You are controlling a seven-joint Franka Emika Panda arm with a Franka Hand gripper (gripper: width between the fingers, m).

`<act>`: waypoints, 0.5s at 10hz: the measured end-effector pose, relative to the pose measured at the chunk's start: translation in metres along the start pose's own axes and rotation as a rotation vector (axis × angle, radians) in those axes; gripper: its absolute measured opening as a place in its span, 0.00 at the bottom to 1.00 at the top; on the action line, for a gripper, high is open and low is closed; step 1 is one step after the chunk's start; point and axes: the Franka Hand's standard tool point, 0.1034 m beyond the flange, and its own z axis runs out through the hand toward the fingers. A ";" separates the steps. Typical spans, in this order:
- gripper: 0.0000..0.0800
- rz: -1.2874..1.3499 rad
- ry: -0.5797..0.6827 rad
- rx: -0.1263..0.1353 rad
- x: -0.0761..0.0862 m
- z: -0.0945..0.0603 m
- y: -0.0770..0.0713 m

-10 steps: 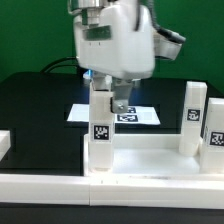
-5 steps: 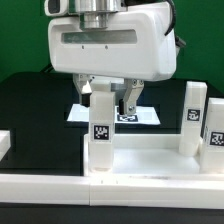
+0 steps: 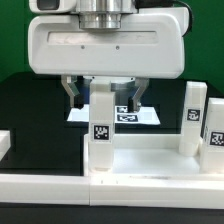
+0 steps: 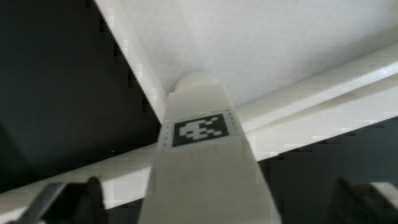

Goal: Assemble desk

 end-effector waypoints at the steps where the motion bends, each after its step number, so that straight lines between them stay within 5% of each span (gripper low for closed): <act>1: 0.53 0.052 0.000 0.000 0.000 0.000 0.000; 2: 0.35 0.113 0.000 0.000 0.000 0.000 0.000; 5: 0.36 0.447 0.010 -0.004 0.000 0.001 -0.001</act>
Offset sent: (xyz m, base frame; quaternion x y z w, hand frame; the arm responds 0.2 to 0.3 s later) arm 0.0000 0.0000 0.0000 0.0000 0.0000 0.1296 0.9916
